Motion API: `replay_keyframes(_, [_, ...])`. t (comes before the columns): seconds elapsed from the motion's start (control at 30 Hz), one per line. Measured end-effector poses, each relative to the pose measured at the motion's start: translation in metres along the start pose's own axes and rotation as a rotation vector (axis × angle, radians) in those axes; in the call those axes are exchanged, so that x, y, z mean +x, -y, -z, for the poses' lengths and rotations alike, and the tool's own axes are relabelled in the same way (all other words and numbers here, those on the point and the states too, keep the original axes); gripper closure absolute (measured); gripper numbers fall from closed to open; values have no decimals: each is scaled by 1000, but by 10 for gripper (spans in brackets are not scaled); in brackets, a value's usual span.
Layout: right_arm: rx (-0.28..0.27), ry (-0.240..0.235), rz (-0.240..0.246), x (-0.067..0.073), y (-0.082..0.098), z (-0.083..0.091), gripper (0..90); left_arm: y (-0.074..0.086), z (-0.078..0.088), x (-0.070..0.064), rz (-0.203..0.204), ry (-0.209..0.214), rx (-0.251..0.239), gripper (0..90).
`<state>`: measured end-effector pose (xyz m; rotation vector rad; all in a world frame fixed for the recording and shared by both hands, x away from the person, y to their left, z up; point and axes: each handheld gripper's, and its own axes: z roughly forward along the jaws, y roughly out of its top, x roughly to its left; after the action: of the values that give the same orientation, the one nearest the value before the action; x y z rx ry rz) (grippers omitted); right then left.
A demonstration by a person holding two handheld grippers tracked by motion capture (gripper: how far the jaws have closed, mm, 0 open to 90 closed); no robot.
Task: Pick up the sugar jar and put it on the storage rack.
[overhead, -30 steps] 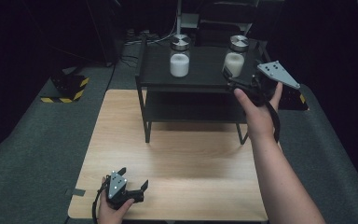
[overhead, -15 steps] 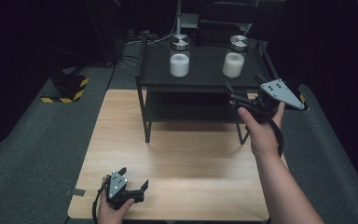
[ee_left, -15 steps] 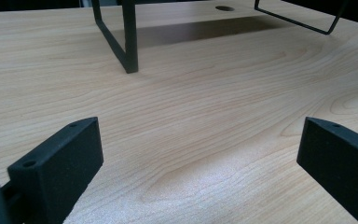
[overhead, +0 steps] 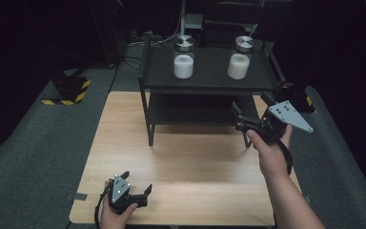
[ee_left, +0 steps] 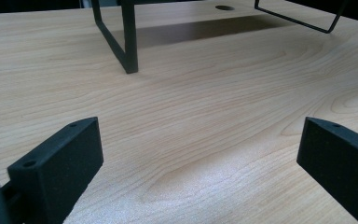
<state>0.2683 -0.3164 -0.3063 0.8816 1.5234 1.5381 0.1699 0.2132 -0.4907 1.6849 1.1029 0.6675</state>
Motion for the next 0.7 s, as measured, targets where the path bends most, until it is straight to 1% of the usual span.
replay_keyframes(0.1, [-2, -20, -6, -2, 8, 6, 0, 0, 0, 0, 0, 0, 0, 6])
replay_keyframes(0.27, [1, -44, 14, 0, 20, 16, 0, 0, 0, 0, -3, -1, 0, 6])
replay_keyframes(0.3, [1, -44, 14, 0, 20, 16, 0, 0, 0, 0, -4, -1, -1, 6])
replay_keyframes(0.33, [4, -51, 12, 0, 26, 20, 0, 0, 0, 0, -3, -1, -1, 6])
replay_keyframes(0.57, [16, -57, -3, 1, 42, 32, 0, 1, 0, -1, -6, -2, -3, 6])
replay_keyframes(0.63, [23, -57, -3, 1, 44, 33, 1, 1, 0, -1, -6, -2, -3, 6])
replay_keyframes(0.67, [30, -59, 6, 1, 50, 37, 0, 1, 0, -1, -6, -2, -3, 6])
replay_keyframes(0.7, [34, -60, 3, 1, 51, 38, 0, 1, 0, -1, -5, -3, -4, 6])
